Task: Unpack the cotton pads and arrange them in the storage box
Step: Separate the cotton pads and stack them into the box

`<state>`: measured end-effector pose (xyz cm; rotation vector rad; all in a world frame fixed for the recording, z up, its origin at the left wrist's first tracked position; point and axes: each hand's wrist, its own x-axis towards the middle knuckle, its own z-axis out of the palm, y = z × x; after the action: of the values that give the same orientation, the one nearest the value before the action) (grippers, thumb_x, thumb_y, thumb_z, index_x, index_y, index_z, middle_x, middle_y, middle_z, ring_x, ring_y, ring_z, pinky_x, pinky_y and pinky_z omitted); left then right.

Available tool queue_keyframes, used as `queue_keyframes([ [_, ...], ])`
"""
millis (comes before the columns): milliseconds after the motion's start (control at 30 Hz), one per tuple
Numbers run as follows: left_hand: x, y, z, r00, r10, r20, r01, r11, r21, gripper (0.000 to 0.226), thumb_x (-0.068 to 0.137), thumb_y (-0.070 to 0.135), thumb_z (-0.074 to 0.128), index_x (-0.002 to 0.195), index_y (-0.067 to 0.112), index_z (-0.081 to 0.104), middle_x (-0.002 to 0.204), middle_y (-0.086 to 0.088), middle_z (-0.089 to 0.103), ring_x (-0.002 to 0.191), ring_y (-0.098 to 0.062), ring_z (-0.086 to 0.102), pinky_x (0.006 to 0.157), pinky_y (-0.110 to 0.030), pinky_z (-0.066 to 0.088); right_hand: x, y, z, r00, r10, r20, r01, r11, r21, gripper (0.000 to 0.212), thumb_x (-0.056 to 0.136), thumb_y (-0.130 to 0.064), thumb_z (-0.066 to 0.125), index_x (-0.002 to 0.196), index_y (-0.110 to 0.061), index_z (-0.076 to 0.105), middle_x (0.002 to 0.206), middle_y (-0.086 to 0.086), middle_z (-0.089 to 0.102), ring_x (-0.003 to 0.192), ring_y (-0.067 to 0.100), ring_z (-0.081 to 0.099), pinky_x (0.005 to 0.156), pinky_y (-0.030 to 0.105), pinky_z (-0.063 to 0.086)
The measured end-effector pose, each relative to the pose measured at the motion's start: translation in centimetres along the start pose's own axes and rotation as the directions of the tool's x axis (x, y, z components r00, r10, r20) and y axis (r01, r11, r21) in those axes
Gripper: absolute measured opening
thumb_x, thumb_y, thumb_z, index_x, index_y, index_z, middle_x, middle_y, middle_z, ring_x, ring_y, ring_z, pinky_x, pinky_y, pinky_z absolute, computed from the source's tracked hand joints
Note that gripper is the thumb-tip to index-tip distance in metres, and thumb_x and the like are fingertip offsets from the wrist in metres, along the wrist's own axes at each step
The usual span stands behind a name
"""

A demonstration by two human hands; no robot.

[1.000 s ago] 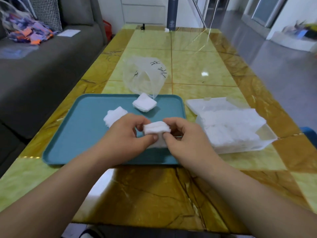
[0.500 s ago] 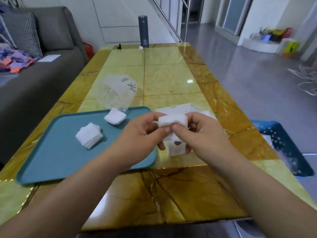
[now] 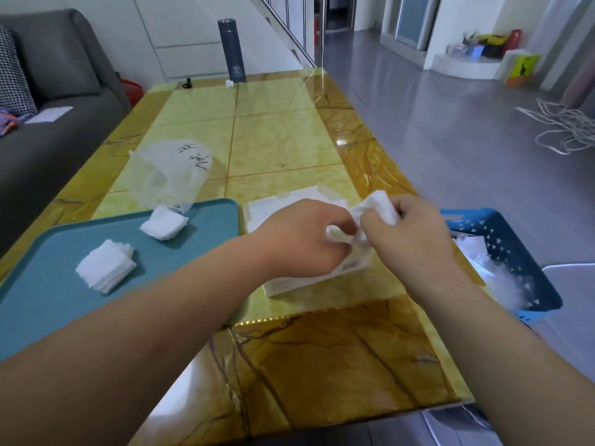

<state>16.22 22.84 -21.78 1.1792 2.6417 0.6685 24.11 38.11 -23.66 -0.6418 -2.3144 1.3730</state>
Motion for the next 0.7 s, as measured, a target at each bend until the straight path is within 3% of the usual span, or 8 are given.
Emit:
queue_keyframes([
  [100,0.8,-0.5,-0.2,0.996,0.002,0.091,-0.015,0.99,0.142,0.02,0.092,0.043,0.065,0.108,0.036,0.075,0.094,0.023,0.065,0.098,-0.006,0.061,0.086,-0.03,0.052,0.4,0.4,0.6,1.0,-0.015,0.019,0.016,0.997,-0.079,0.024,0.082,-0.034,0.072,0.075,-0.012,0.066,0.066,0.004,0.064,0.061,0.023,0.063,0.056,0.043,0.054],
  [267,0.3,-1.7,0.0,0.992,0.046,0.118,-0.067,0.981,0.18,0.022,0.094,0.045,0.064,0.099,0.028,0.077,0.093,0.01,0.071,0.091,-0.013,0.061,0.084,-0.039,0.052,0.6,0.1,1.5,0.999,-0.002,0.046,0.011,0.983,-0.184,0.021,0.077,-0.047,0.072,0.076,-0.026,0.068,0.071,-0.004,0.071,0.062,0.024,0.07,0.061,0.047,0.062],
  [367,-0.2,-2.0,0.2,0.993,0.074,0.094,-0.088,0.983,0.158,0.027,0.093,0.047,0.062,0.096,0.025,0.077,0.088,0.007,0.071,0.088,-0.015,0.061,0.081,-0.037,0.051,0.6,-0.3,2.0,0.997,0.025,0.075,-0.001,0.954,-0.301,0.017,0.081,-0.043,0.071,0.078,-0.027,0.065,0.075,-0.006,0.07,0.064,0.023,0.07,0.06,0.037,0.058],
  [467,-0.5,-2.2,0.1,0.992,0.098,0.076,-0.108,0.986,0.13,0.026,0.093,0.044,0.063,0.096,0.023,0.078,0.09,0.005,0.072,0.086,-0.011,0.059,0.08,-0.032,0.048,0.6,-0.9,2.6,0.996,0.037,0.087,0.005,0.897,-0.443,0.011,0.079,-0.032,0.071,0.079,-0.024,0.065,0.077,-0.005,0.066,0.071,0.023,0.065,0.055,0.027,0.044],
  [567,-0.8,-2.5,0.2,0.994,0.099,0.038,-0.101,0.992,0.074,0.019,0.093,0.039,0.068,0.1,0.024,0.077,0.098,0.009,0.068,0.085,-0.006,0.054,0.079,-0.025,0.045,0.8,-1.8,2.9,0.992,0.048,0.114,0.028,0.809,-0.587,0.01,0.077,-0.027,0.074,0.083,-0.023,0.067,0.083,-0.005,0.065,0.071,0.022,0.06,0.053,0.025,0.036],
  [700,-1.2,-3.0,0.6,0.992,0.125,0.011,-0.125,0.992,0.019,0.015,0.094,0.031,0.067,0.105,0.026,0.076,0.104,0.008,0.063,0.08,0.002,0.054,0.071,-0.014,0.039,0.9,-2.8,3.0,0.985,0.076,0.157,0.046,0.753,-0.657,0.014,0.081,-0.031,0.072,0.092,-0.025,0.066,0.089,-0.002,0.063,0.072,0.023,0.058,0.058,0.026,0.038],
])
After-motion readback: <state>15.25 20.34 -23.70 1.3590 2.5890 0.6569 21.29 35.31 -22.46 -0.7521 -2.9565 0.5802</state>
